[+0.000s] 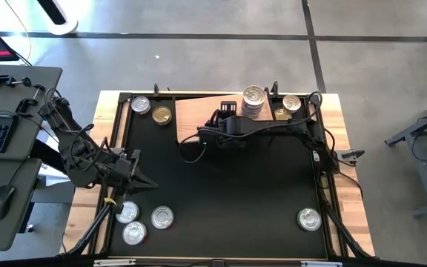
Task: Stack canned seafood by type on shelf
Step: Put the red tuna can on the shelf
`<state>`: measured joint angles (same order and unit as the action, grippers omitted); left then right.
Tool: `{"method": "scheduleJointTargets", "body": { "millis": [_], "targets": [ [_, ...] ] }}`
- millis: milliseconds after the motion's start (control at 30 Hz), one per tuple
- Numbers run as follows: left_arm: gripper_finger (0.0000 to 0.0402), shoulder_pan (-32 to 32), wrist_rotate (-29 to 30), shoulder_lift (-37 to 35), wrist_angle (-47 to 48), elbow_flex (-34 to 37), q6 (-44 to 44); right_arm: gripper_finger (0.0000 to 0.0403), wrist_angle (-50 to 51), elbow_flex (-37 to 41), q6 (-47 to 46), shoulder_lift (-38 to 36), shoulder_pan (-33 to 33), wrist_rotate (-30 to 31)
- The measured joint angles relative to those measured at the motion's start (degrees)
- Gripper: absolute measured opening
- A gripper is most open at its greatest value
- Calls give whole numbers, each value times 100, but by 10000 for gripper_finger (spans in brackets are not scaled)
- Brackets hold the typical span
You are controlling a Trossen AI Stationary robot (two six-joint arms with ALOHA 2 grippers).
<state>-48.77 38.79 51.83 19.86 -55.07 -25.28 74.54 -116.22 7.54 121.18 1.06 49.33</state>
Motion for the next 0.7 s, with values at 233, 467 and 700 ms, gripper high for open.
{"method": "scheduleJointTargets", "body": {
  "millis": [233, 467, 700],
  "targets": [
    [0, 0, 89, 0, 2, 0, -4, 149, 18, 0, 18, -2, -88, -311],
    [0, 0, 102, 0, -3, 0, -18, 152, 121, -13, -327, -30, -26, -605],
    [0, 0, 164, 0, 0, 0, -228, 221, 160, 2, -348, 4, -32, -1094]
  ]
}}
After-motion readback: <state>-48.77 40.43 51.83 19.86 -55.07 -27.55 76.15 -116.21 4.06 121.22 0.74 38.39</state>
